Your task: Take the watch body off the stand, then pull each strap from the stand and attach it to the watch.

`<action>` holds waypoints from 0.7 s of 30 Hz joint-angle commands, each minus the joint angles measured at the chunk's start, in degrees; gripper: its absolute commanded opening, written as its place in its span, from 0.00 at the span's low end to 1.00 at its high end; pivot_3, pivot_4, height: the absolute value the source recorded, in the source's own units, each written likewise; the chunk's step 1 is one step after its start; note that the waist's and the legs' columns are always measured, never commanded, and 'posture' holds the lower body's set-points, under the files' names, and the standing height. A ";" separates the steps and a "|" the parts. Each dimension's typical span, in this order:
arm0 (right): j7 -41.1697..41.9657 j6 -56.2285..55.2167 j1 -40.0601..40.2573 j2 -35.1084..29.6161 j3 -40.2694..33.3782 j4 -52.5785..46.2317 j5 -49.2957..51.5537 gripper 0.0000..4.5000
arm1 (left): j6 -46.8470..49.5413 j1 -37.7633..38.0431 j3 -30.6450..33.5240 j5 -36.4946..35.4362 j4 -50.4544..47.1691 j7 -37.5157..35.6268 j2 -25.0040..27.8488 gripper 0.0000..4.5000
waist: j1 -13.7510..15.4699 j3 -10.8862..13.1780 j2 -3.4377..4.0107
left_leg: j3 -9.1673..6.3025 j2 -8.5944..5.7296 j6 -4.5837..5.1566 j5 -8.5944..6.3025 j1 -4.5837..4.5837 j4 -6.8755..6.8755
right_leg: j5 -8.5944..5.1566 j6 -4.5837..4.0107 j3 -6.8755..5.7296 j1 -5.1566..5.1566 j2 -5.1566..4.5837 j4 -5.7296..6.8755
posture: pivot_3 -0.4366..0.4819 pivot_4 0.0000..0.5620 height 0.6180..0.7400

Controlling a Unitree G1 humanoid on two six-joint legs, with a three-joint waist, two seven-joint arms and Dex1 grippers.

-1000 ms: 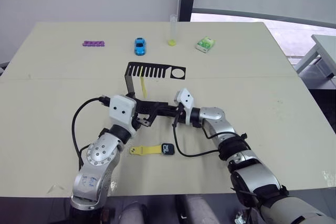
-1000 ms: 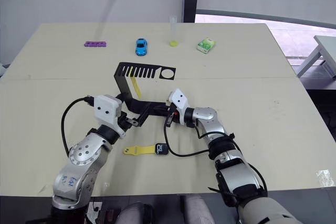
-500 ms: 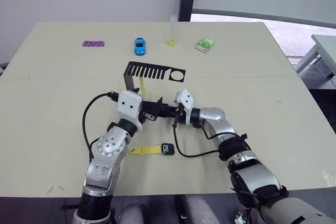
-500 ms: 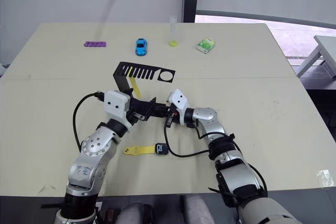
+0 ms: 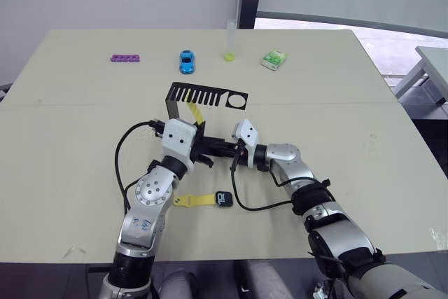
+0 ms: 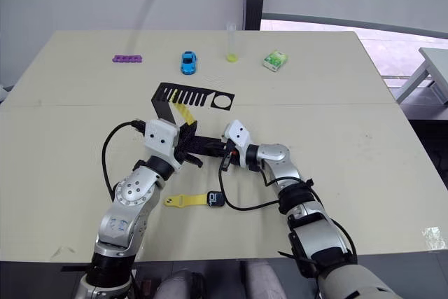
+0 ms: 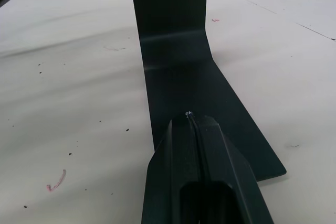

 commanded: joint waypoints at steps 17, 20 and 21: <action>0.45 2.31 3.08 0.38 1.68 -0.10 -1.19 0.00 | -4.89 -0.29 2.35 2.86 -3.58 1.46 -0.25 0.01 | 0.09 -0.01 -0.01 | 0.00 0.01 0.00 0.00 0.01 -0.02 | 0.00 0.00 0.00 0.01 0.00 -0.02 | 0.48 0.27 1.00; 0.19 2.34 3.08 0.52 1.74 0.14 -1.32 0.00 | -5.22 0.27 2.59 2.65 -4.37 1.23 -0.20 0.01 | 0.07 -0.01 -0.01 | 0.00 0.01 0.00 0.00 0.01 -0.03 | 0.00 0.00 0.00 0.00 0.00 -0.02 | 0.48 0.27 1.00; 0.09 2.35 3.10 0.58 1.77 0.16 -1.37 0.00 | -5.26 0.62 2.67 2.49 -4.78 1.05 -0.11 0.01 | 0.07 -0.01 -0.01 | 0.01 0.01 0.00 0.00 0.01 -0.03 | 0.00 0.00 0.00 0.00 0.00 -0.02 | 0.48 0.27 1.00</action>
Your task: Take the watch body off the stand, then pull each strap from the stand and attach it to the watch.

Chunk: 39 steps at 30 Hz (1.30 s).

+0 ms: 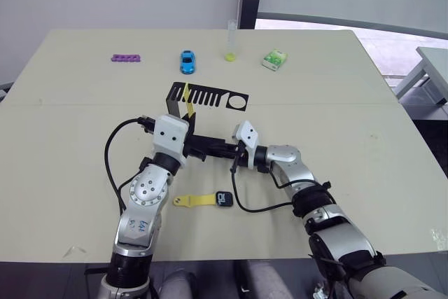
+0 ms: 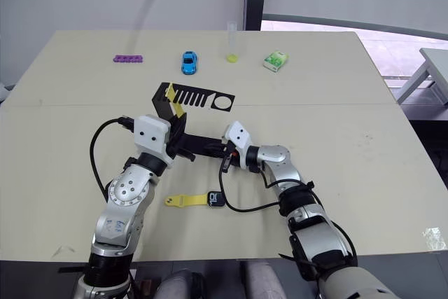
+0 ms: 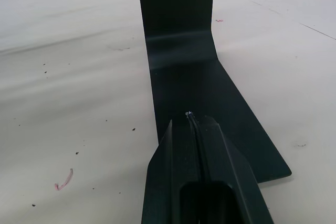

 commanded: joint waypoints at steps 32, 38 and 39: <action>13.84 5.17 8.65 -6.42 -5.27 -20.20 13.72 0.00 | 5.93 20.05 31.20 -49.30 -9.55 -38.95 29.07 0.01 | -0.57 0.04 0.04 | -0.03 0.01 -0.08 0.05 -0.11 -0.61 | -0.01 -0.01 -0.05 -0.11 -0.03 -0.51 | 0.48 0.27 1.00; 13.66 17.63 21.00 -16.82 -11.82 -39.53 23.99 0.12 | 15.49 21.19 30.84 -59.44 -8.60 -45.76 36.38 0.00 | 0.47 0.05 0.05 | -0.15 0.00 -0.06 0.02 -0.20 -0.75 | -0.01 -0.01 -0.16 -0.04 -0.05 -0.89 | 0.48 0.27 1.00; 12.63 19.70 22.97 -18.00 -13.06 -42.31 25.59 0.19 | 16.84 20.98 30.17 -60.93 -8.80 -46.21 36.76 0.00 | 0.69 0.06 0.06 | -0.14 -0.01 -0.07 0.01 -0.19 -0.79 | 0.00 -0.01 -0.16 -0.03 -0.04 -0.93 | 0.48 0.27 1.00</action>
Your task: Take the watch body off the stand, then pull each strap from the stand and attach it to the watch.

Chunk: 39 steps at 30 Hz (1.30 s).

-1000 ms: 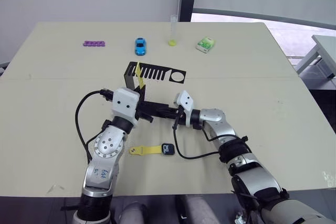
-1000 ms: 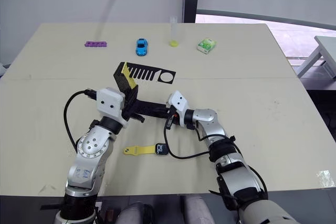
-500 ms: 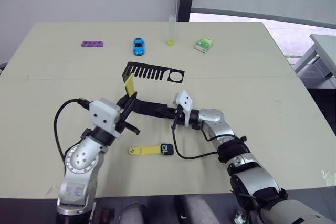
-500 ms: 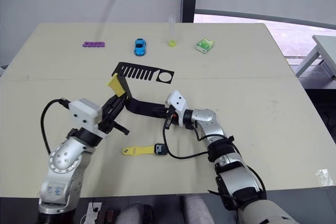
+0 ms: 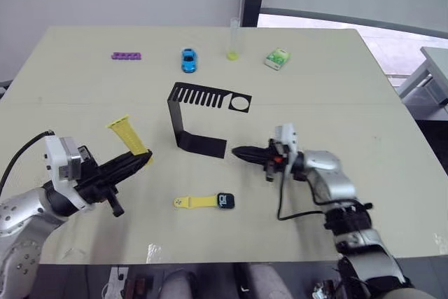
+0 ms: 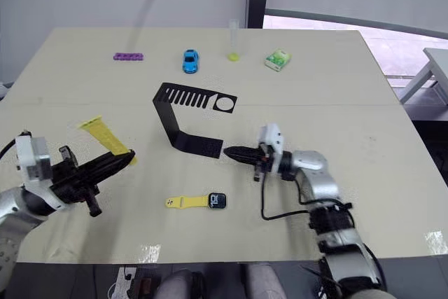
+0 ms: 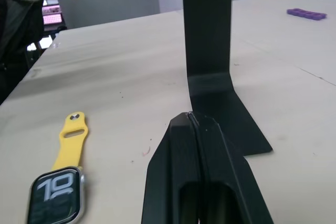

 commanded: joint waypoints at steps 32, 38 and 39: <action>-36.91 36.48 14.08 4.52 -2.28 -39.98 39.86 0.98 | 20.72 -23.51 -27.62 -7.18 3.19 -0.65 -5.15 0.00 | 0.48 0.00 -0.01 | 0.01 -0.07 -0.03 0.03 -0.12 0.01 | 0.04 0.07 0.14 -0.12 0.07 -0.02 | 0.48 0.27 1.00; -36.69 35.51 11.48 6.79 -0.49 -39.29 39.91 0.64 | 21.24 -24.89 -29.21 -5.85 3.92 -1.13 -5.82 0.00 | 0.48 -0.01 -0.01 | 0.01 -0.07 -0.02 0.03 -0.21 0.02 | 0.04 0.07 0.13 -0.20 0.07 -0.02 | 0.48 0.27 1.00; -36.53 35.35 11.34 7.20 -0.51 -39.17 40.26 0.52 | 21.21 -24.93 -29.39 -5.60 3.96 -1.11 -5.99 0.00 | 0.45 0.00 -0.01 | 0.01 -0.07 -0.02 0.04 -0.22 0.02 | 0.04 0.07 0.13 -0.20 0.07 -0.02 | 0.48 0.27 1.00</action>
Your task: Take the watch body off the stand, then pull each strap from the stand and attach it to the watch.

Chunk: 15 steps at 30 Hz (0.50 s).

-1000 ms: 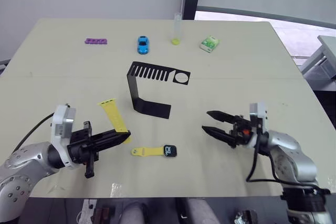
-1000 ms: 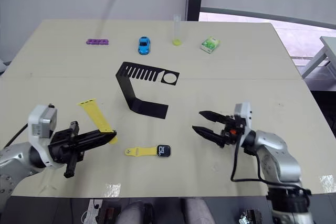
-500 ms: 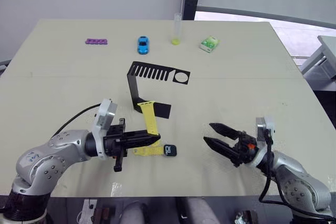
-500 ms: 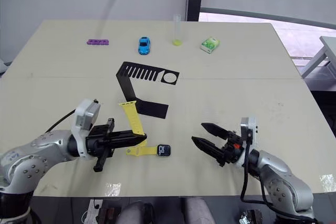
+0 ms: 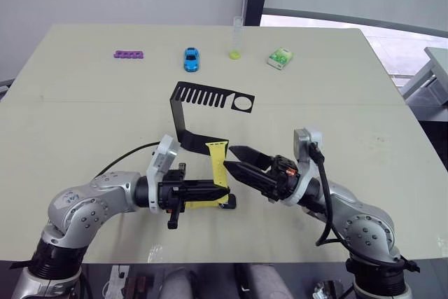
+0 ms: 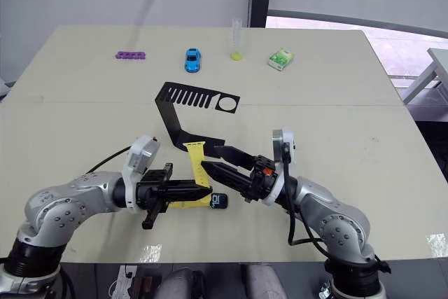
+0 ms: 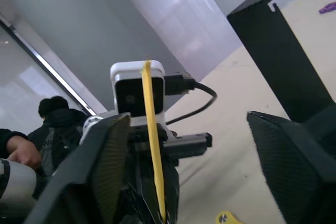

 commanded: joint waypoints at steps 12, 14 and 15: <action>-0.80 -0.28 -2.83 3.05 0.16 -0.58 3.53 0.41 | -0.22 0.07 0.29 1.19 -1.39 0.15 -2.26 0.00 | -0.04 0.00 0.00 | 0.00 0.00 0.01 0.00 -0.01 0.03 | 0.00 0.00 0.00 0.00 -0.01 0.02 | 0.48 0.27 1.00; -0.91 -0.29 -3.22 3.21 0.24 -0.30 3.37 0.41 | -0.29 0.03 0.27 1.26 -1.34 0.12 -2.35 0.00 | -0.05 0.00 0.00 | -0.01 0.00 0.01 0.00 -0.01 0.03 | 0.00 0.00 0.00 0.00 -0.01 0.03 | 0.48 0.27 1.00; -0.97 -0.30 -3.42 3.28 0.29 -0.16 3.28 0.41 | -0.30 0.01 0.29 1.27 -1.28 0.08 -2.37 0.00 | -0.05 0.00 0.00 | -0.01 0.00 0.01 0.00 -0.01 0.03 | 0.00 0.00 0.00 0.00 -0.01 0.03 | 0.48 0.27 1.00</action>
